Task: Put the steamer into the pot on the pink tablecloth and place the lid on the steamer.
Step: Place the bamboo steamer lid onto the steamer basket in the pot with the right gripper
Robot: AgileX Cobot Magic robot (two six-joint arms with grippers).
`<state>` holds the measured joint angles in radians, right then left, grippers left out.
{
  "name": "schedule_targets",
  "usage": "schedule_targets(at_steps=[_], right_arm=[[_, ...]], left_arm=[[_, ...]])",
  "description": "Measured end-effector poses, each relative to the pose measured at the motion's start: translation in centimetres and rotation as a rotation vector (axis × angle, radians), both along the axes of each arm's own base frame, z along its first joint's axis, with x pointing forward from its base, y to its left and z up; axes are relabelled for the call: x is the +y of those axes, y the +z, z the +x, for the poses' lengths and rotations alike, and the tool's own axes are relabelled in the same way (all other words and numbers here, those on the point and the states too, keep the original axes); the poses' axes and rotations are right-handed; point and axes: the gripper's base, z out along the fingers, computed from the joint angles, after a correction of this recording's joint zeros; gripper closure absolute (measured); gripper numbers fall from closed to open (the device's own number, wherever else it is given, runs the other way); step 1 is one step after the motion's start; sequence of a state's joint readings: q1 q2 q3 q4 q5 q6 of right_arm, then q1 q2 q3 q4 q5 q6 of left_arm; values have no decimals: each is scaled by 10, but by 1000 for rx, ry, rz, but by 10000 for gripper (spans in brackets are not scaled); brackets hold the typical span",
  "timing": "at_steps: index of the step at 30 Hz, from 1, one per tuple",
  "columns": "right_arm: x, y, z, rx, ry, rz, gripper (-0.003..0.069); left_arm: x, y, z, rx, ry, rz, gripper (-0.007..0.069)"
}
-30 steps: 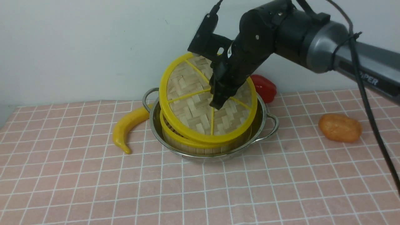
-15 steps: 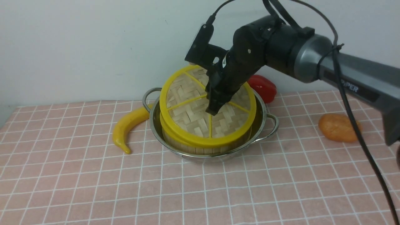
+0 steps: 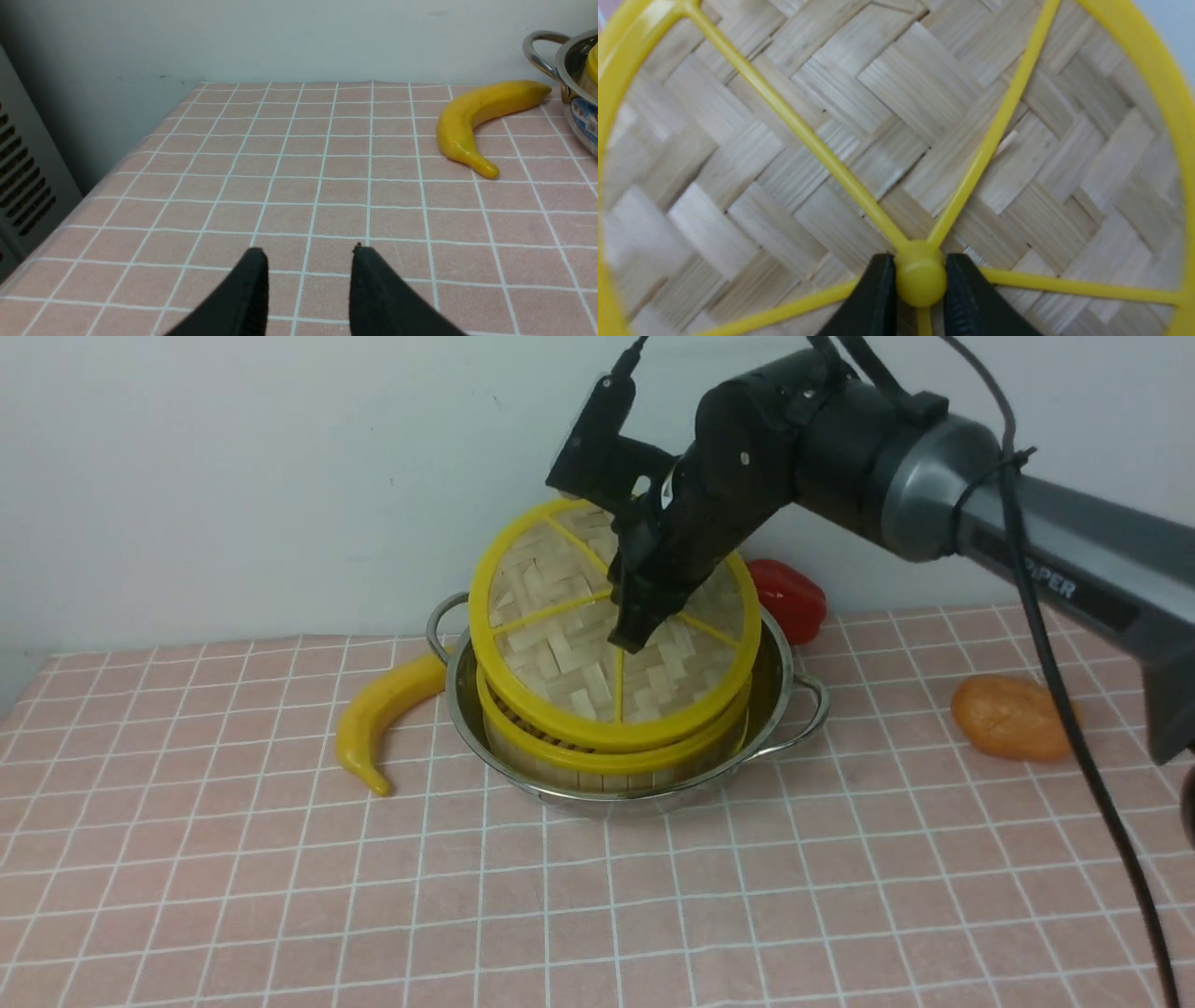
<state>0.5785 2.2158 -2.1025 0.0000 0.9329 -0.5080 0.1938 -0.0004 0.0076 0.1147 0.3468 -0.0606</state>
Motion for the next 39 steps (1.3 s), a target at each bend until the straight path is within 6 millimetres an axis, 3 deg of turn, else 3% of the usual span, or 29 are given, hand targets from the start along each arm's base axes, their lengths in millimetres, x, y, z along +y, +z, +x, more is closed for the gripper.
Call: schedule_targets(at_steps=[9,12,16,19,30,39], right_arm=[[-1,0,-1,9,7,-20,513],[-4,13,-6,5,1,-11,513],[-18,47,-23,32,-45,-13,513],[-26,54,-31,87,-83,-64,513],[-22,41,-34,179,-61,-56,513],[-13,7,-23,215,-19,-108,513]], left_arm=[[0,0,0,0,0,0,382],[0,0,0,0,0,0,382],[0,0,0,0,0,0,382],[0,0,0,0,0,0,382],[0,0,0,0,0,0,382],[0,0,0,0,0,0,382]])
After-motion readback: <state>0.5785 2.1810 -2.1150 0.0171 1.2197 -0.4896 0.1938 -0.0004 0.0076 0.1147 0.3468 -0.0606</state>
